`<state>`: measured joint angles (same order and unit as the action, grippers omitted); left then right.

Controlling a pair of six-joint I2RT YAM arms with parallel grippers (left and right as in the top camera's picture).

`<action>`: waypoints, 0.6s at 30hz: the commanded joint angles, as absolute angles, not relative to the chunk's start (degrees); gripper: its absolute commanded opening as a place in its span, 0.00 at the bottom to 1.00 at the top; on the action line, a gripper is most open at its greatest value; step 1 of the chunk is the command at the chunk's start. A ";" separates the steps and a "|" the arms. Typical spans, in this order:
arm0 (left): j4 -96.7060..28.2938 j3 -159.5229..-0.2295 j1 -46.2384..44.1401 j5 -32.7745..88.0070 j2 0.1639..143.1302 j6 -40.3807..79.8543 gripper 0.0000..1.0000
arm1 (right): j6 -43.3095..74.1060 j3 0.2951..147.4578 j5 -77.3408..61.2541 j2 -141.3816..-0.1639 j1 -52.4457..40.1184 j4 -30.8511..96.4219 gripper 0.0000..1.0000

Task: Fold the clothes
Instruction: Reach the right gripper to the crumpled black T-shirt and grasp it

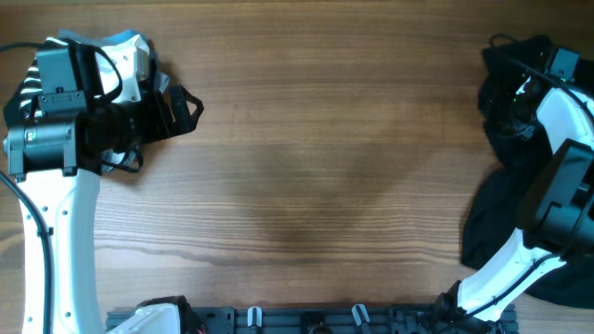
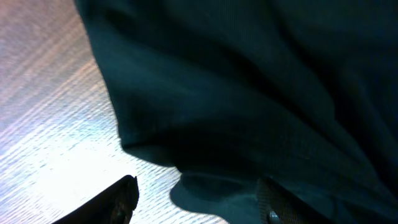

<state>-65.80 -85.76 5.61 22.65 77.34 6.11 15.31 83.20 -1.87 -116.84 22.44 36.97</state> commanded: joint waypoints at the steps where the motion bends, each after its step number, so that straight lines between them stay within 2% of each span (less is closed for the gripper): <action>1: -65.80 -87.02 5.41 23.99 76.93 4.95 1.00 | 14.96 84.25 -1.41 -119.70 21.93 36.97 0.64; 3: -65.73 -87.02 5.41 23.99 76.93 4.97 1.00 | 15.00 84.25 -1.50 -120.55 21.91 37.19 0.58; 4: -65.73 -87.02 5.41 23.99 76.93 4.95 1.00 | 14.96 84.18 -1.45 -120.64 21.93 37.36 0.47; 5: -65.73 -87.02 5.41 24.01 76.93 4.97 1.00 | 14.98 84.05 -1.52 -120.73 21.93 37.34 0.42; 6: -65.78 -87.02 5.41 24.01 76.93 4.97 1.00 | 15.00 84.05 -2.15 -120.73 21.91 37.32 0.29; 7: -65.82 -87.02 5.41 23.99 76.93 4.95 1.00 | 14.98 84.05 -3.11 -120.70 21.91 37.32 0.22; 8: -65.80 -87.02 5.41 24.01 76.93 4.95 1.00 | 14.74 84.05 -5.10 -120.70 21.89 37.41 0.11; 9: -65.78 -87.02 5.41 23.99 76.93 4.95 1.00 | 14.11 84.05 -6.98 -120.70 21.76 37.58 0.06; 13: -65.69 -87.02 5.41 23.99 76.93 4.95 1.00 | 10.61 84.05 -19.88 -120.16 19.64 38.39 0.04; 18: -65.30 -87.02 5.41 23.99 76.75 4.95 1.00 | 7.57 84.05 -34.68 -118.28 9.98 40.82 0.04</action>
